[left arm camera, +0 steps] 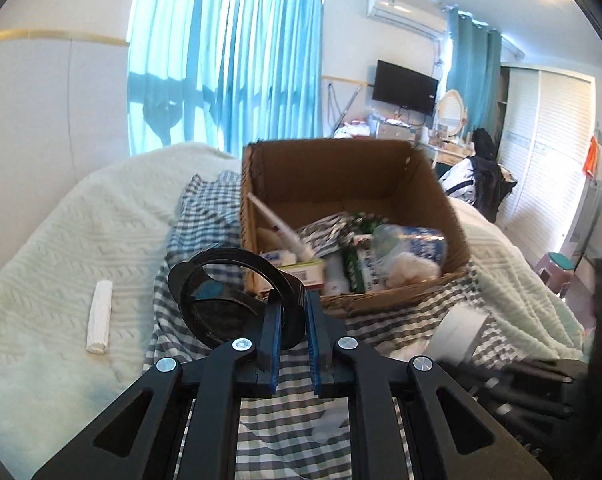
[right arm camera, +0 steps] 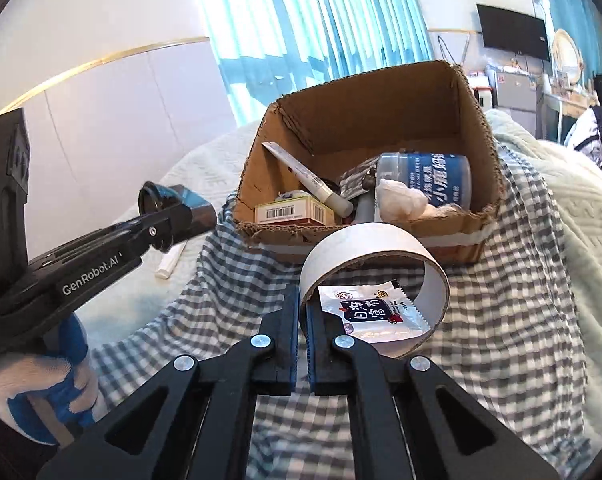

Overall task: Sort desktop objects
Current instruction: 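Grasp the black round band with the left gripper while the right grasps the white tape roll, then carry the band and tape roll over the box and open both grippers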

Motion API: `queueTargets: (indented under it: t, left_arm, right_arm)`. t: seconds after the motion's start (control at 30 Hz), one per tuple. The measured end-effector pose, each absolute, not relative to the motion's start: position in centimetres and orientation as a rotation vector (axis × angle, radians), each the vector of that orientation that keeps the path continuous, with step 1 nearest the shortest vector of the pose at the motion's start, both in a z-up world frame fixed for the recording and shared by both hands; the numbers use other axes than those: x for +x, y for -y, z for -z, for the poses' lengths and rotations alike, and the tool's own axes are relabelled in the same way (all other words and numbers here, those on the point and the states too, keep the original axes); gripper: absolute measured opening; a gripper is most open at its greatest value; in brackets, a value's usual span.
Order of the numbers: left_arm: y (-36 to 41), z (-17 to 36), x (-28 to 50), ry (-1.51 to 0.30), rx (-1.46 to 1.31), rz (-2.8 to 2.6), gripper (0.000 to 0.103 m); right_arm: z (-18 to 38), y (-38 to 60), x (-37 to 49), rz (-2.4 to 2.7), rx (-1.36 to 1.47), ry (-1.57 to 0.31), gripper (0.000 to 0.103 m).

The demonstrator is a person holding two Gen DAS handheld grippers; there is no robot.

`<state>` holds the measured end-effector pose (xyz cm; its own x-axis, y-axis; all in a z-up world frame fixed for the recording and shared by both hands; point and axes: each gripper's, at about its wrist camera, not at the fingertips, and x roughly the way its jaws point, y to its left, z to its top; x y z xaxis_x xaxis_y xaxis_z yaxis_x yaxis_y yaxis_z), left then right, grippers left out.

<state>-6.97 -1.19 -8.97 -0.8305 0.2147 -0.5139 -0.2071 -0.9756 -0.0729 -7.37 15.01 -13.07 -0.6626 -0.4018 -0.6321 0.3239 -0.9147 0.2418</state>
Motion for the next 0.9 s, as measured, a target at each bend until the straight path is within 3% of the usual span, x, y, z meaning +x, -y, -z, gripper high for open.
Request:
queueTargets:
  t: [0.1,0.27,0.47,0.63,0.7,0.77,0.9]
  left_arm:
    - [0.6,8.1,-6.0,0.009,-0.771,-2.805,0.011]
    - [-0.2,6.8,-5.0,-0.018,-0.730,-2.807,0.011]
    - [-0.4,5.6,-4.3,-0.025,-0.709,-2.804,0.011]
    - [-0.2,4.6,-4.2,-0.010,-0.687,-2.806,0.011]
    - [0.0,4.1,-4.2,0.002,-0.673,-2.804,0.011]
    - [0.0,3.7,-4.5,0.003,-0.667,-2.806,0.011]
    - [0.2,3.1,-4.9,0.026,-0.651,-2.801,0.011]
  right_arm:
    - [13.2,-15.8,-6.9,2.481,1.150,0.137,0.003]
    - [11.1,-16.8,-5.1,2.501,1.125,0.096,0.002]
    - [10.5,-16.2,-6.0,2.393,1.306,-0.052,0.003]
    - [8.8,-17.1,-5.4,2.449,1.247,-0.092,0.003]
    - [7.8,-18.1,-5.4,2.407,1.202,0.036,0.003]
    - [7.6,-17.5,-5.6,2.459,1.214,-0.086,0.003]
    - [6.1,-17.4,-5.6,2.511,1.124,-0.107,0.003]
